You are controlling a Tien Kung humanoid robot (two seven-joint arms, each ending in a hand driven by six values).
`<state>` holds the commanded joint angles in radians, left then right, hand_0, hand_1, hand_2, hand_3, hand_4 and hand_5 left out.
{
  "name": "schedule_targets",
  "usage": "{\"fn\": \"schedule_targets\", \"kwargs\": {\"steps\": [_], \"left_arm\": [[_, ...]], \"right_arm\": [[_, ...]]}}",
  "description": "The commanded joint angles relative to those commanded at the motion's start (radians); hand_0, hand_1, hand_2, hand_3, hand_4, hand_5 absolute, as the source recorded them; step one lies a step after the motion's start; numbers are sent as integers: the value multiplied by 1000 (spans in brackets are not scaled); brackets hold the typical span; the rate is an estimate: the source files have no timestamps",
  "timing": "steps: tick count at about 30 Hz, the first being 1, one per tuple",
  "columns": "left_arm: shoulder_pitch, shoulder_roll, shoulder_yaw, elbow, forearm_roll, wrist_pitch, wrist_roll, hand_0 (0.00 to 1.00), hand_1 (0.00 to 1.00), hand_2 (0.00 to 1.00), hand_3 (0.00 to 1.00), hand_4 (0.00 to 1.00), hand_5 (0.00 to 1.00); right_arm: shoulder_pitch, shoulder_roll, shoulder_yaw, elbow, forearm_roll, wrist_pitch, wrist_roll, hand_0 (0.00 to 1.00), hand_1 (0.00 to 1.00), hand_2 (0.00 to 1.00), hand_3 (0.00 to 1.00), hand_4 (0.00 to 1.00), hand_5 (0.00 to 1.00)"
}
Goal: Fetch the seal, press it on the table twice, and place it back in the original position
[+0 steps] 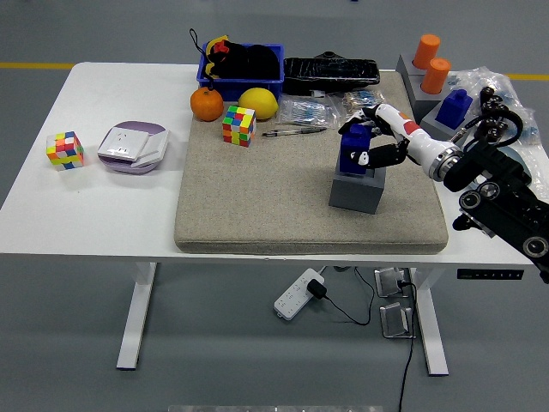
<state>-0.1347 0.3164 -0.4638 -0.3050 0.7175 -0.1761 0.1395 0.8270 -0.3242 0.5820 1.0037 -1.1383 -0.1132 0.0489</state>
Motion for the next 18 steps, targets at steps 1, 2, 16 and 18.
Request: {"fn": "schedule_targets", "kwargs": {"steps": [1, 2, 16, 18], "left_arm": [[0, 0, 0, 0, 0, 0, 0, 827, 796, 762, 815, 749, 307], [-1, 0, 0, 0, 0, 0, 0, 827, 794, 762, 816, 749, 307], [-1, -2, 4, 1, -1, -1, 0, 827, 795, 762, 815, 749, 309], [-2, -2, 4, 1, 0, -1, 0, 827, 795, 762, 815, 749, 309]], "right_arm": [[3, -2, -1, -1, 0, 3, -1, 591, 443, 439, 477, 619, 2], [5, -3, -3, -2, 2, 5, -2, 591, 444, 439, 476, 618, 2], [26, 4, -46, -61, 27, -3, 32, 591, 443, 438, 474, 617, 2], [26, 8, -49, -71, 28, -9, 39, 591, 443, 438, 474, 617, 2]]}}
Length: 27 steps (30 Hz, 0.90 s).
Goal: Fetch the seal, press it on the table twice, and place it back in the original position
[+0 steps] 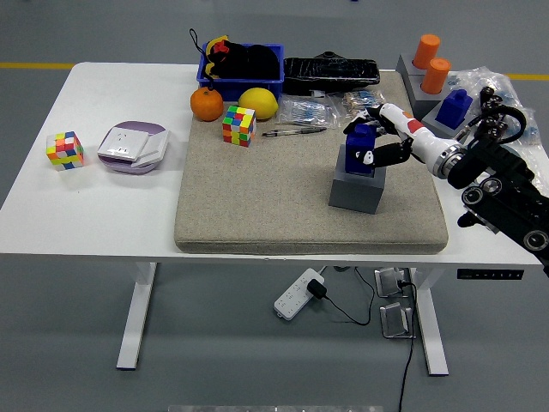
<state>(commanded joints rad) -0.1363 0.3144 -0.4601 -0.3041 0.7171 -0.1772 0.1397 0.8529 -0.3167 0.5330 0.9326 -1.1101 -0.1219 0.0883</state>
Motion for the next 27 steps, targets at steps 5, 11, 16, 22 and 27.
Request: {"fn": "schedule_targets", "kwargs": {"steps": [5, 11, 16, 22, 27], "left_arm": [[-1, -1, 0, -1, 0, 0, 0, 827, 795, 761, 815, 750, 310], [-2, -1, 3, 0, 1, 0, 0, 826, 795, 762, 815, 750, 310], [-2, -1, 3, 0, 1, 0, 0, 827, 797, 763, 815, 750, 310], [-2, -1, 2, -1, 2, 0, -1, 829, 796, 763, 816, 751, 312], [-1, -2, 4, 0, 1, 0, 0, 829, 798, 763, 816, 751, 312]], "right_arm": [[-1, 5, -3, -12, -1, -6, 7, 589, 440, 436, 463, 614, 2], [-1, 1, -7, -15, -2, -5, 7, 589, 440, 434, 459, 614, 2], [-4, -1, -11, -14, -2, -4, 7, 587, 440, 434, 458, 610, 2], [-8, -1, -15, -16, -1, -5, 9, 587, 439, 435, 459, 607, 2], [-10, 3, -22, -18, 1, -8, 14, 586, 440, 434, 460, 605, 2]]}}
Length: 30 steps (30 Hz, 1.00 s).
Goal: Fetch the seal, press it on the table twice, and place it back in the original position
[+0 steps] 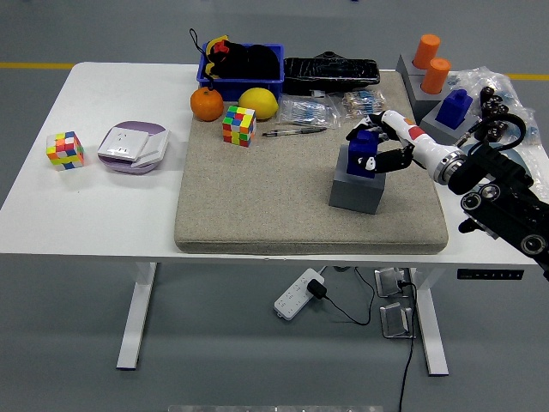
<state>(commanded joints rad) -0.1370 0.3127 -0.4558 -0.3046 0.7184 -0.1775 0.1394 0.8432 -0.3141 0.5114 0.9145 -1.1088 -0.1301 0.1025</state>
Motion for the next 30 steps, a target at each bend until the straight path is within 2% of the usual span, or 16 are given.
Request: {"fn": "schedule_targets", "kwargs": {"steps": [16, 17, 22, 23, 28, 29, 30], "left_arm": [[-1, 0, 1, 0, 0, 0, 0, 828, 797, 761, 816, 747, 314], [-1, 1, 0, -1, 0, 0, 0, 827, 797, 762, 815, 747, 314], [0, 0, 0, -1, 0, 0, 0, 827, 797, 762, 815, 747, 314], [0, 0, 0, -1, 1, 0, 0, 828, 796, 763, 814, 747, 314], [0, 0, 1, -1, 1, -1, 0, 828, 796, 763, 814, 747, 314], [0, 0, 1, -1, 1, -1, 0, 829, 798, 762, 816, 747, 314], [0, 0, 1, -1, 1, 0, 0, 829, 798, 762, 816, 747, 314]], "right_arm": [[2, 7, -7, -6, 10, -14, 5, 604, 455, 457, 483, 593, 2], [2, 7, -7, -6, 11, -14, 5, 658, 539, 544, 565, 610, 2], [1, 8, -7, -6, 12, -18, 4, 658, 539, 544, 565, 610, 2], [1, 9, -7, -7, 12, -17, 3, 732, 660, 692, 647, 741, 2], [1, 9, -9, -8, 13, -18, 2, 732, 660, 692, 647, 741, 2], [1, 9, -9, -8, 13, -18, 1, 753, 703, 727, 688, 768, 2], [1, 9, -10, -8, 13, -18, 1, 753, 703, 727, 688, 768, 2]]}}
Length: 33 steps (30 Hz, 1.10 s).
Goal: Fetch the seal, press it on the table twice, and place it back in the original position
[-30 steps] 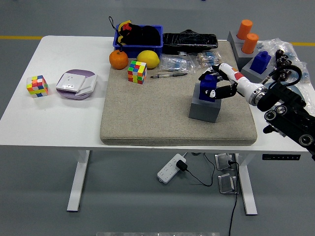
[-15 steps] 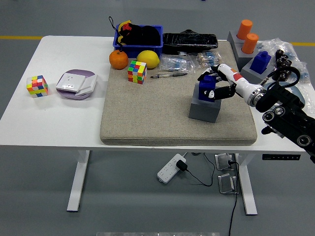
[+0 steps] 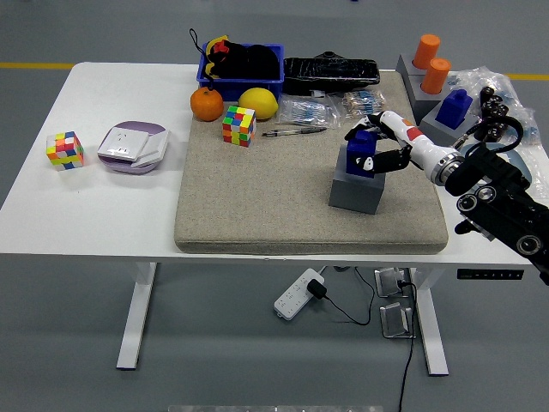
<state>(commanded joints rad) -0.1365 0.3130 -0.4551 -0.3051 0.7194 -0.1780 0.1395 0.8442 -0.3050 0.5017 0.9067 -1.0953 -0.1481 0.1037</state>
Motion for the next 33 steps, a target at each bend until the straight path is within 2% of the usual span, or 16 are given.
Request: {"fn": "schedule_targets", "kwargs": {"steps": [4, 5, 10, 11, 22, 23, 28, 29, 33], "left_arm": [[1, 0, 0, 0, 0, 0, 0, 829, 798, 762, 816, 747, 314], [1, 0, 0, 0, 0, 0, 0, 828, 797, 763, 816, 747, 314], [0, -1, 1, 0, 0, 0, 1, 828, 797, 763, 816, 747, 314], [-1, -1, 1, 0, -1, 0, 1, 829, 797, 763, 816, 747, 314], [1, 0, 1, 0, 0, -1, 0, 828, 796, 764, 816, 747, 314], [1, 0, 1, 0, -1, -1, 1, 829, 798, 763, 816, 747, 314], [4, 0, 3, 0, -1, -1, 1, 829, 798, 763, 816, 747, 314], [4, 0, 3, 0, -2, -1, 1, 829, 796, 762, 814, 747, 314], [6, 0, 4, 0, -1, -1, 1, 829, 796, 762, 814, 747, 314]], "right_arm": [[-1, 1, 0, 1, -2, -3, -2, 753, 703, 727, 688, 768, 2], [-1, 1, 1, 1, -4, -4, -3, 781, 730, 752, 741, 785, 2], [1, 0, 2, 1, -4, -11, -3, 781, 730, 752, 741, 785, 2], [1, 0, 2, 1, -4, -12, -3, 808, 774, 777, 761, 813, 2], [-2, 1, 11, 8, -3, -22, -4, 831, 806, 814, 802, 852, 2], [-4, 0, 14, 11, -4, -23, -7, 867, 840, 837, 839, 971, 2], [-9, -3, 33, 26, -6, -24, -17, 867, 840, 837, 839, 971, 2], [-10, -5, 38, 30, -5, -23, -18, 913, 899, 901, 908, 998, 17], [-17, -8, 60, 44, -3, -23, -15, 913, 899, 901, 908, 998, 17]]}}
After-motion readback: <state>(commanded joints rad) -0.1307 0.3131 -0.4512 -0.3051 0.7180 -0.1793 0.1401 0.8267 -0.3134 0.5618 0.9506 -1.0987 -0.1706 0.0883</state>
